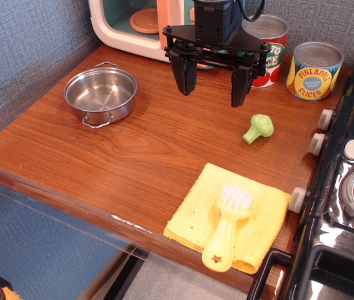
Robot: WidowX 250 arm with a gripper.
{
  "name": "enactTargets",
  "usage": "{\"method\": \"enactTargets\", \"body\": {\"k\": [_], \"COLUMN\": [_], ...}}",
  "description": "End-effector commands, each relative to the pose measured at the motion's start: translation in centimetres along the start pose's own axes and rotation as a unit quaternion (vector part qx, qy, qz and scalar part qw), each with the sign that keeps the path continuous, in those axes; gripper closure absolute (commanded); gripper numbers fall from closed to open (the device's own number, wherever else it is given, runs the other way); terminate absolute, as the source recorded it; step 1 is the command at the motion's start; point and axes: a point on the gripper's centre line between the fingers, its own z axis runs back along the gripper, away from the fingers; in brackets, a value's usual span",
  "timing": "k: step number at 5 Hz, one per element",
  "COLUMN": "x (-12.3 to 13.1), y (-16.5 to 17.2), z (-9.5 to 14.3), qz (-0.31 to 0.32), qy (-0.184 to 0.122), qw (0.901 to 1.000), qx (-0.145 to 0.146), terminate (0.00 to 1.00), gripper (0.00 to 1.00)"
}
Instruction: Move the pot to the left of the green vegetable.
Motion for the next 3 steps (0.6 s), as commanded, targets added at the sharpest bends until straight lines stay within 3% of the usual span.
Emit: {"method": "enactTargets", "body": {"k": [1, 2, 3], "x": [0.0, 0.3, 0.8], "y": [0.0, 2.3, 6.3], "z": [0.0, -0.5, -1.4], "qz": [0.0, 0.043, 0.08], "qy": [0.0, -0.002, -0.006], "qw": [1.0, 0.999, 0.9968], "qx": [0.0, -0.013, -0.003], "terminate": [0.0, 0.0, 0.0], "gripper": [0.0, 0.0, 0.0]}}
